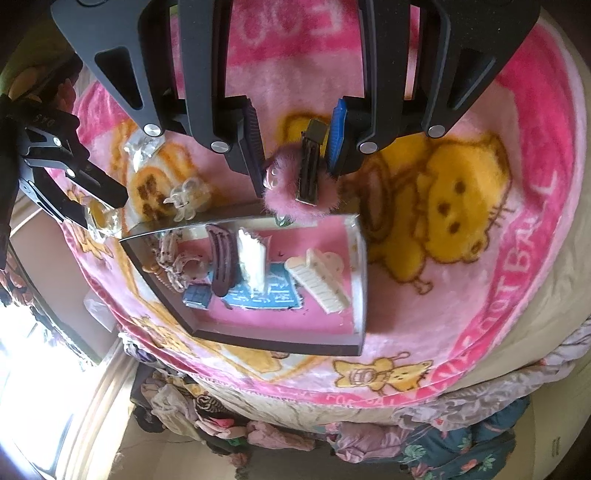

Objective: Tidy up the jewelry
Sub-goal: 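Grasp the pink pom-pom clip with the left gripper while the right grasps the yellow hoop earring bag, then lower the pom-pom clip and yellow hoop bag into the grey box and release both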

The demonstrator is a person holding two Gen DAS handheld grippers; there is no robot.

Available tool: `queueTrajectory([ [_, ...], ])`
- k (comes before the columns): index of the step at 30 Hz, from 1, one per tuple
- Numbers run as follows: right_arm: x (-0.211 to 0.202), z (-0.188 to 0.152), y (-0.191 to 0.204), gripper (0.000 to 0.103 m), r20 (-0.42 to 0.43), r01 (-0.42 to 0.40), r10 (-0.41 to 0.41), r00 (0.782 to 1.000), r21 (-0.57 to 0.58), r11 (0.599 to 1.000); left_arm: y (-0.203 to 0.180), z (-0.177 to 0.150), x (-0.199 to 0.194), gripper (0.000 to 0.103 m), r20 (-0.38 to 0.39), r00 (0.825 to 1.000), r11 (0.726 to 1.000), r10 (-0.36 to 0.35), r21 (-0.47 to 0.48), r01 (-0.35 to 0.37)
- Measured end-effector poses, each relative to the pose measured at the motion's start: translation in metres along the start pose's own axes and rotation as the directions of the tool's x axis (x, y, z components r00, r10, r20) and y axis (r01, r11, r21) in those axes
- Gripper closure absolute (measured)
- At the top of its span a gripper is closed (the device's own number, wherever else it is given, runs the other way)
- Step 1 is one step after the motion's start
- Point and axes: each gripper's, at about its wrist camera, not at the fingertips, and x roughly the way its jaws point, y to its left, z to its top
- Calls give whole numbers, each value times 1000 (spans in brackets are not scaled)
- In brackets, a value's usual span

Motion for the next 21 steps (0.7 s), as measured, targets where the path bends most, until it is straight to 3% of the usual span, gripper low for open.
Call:
queueTrajectory([
  [21,1,14,-31,26,22,51,-52,998,44,998,-12,35,20,81,-13,1000,999,6,39,-5],
])
